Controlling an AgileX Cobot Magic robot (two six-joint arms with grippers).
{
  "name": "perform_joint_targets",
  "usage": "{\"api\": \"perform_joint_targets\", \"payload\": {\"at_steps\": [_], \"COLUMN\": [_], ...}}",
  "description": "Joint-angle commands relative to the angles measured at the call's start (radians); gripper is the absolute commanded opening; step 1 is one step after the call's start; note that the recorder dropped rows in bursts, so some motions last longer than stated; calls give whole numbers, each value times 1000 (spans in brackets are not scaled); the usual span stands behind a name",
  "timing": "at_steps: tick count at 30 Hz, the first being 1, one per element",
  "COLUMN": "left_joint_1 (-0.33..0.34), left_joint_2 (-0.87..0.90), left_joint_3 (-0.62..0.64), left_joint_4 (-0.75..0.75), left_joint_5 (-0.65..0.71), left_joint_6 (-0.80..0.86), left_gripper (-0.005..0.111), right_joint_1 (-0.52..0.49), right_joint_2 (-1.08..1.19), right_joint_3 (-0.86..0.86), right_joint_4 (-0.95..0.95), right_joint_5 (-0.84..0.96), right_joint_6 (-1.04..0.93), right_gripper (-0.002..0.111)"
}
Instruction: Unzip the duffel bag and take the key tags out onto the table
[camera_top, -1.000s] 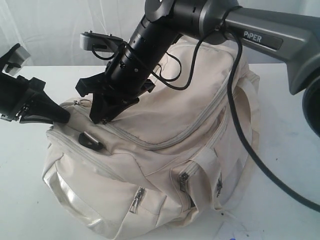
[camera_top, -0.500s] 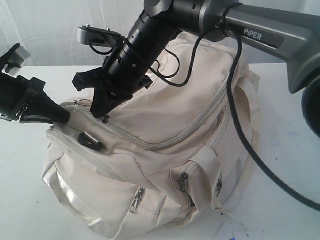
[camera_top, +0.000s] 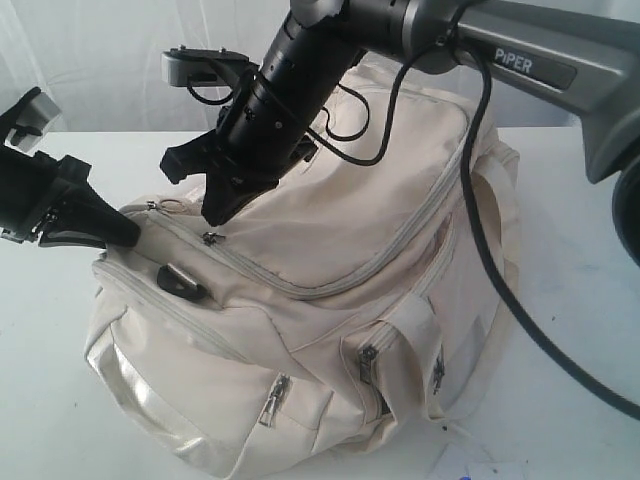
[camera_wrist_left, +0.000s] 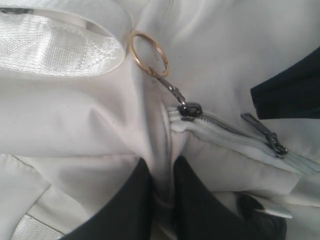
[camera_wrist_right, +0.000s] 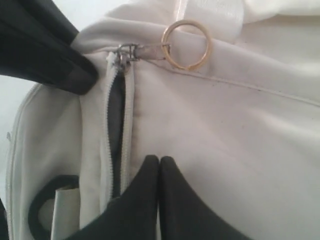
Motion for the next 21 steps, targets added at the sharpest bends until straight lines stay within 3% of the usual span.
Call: {"api": "perform_joint_targets", "payload": {"at_steps": [1, 5, 7, 15, 21], "left_joint_1": [2, 2, 2, 2, 2], "left_joint_2": [-5, -5, -5, -5, -5], "left_joint_3": [-1, -1, -1, -1, -1], "left_joint_4": [-3, 7, 24, 64, 64], "left_joint_5": [29, 53, 74, 124, 122], "left_joint_6": [6, 6, -1, -5, -5], "left_gripper": [0, 0, 0, 0, 0], "right_joint_1": [-3, -3, -3, -1, 14], "right_joint_2": [-30, -19, -15, -15, -15], "right_joint_3": [-6, -4, 0, 33, 35], "right_joint_4": [-8, -8, -8, -3, -1], "right_joint_5": [1, 1, 1, 1, 1], "right_joint_6": [2, 36, 43, 79, 102], "right_gripper": [0, 1, 8, 48, 50]}}
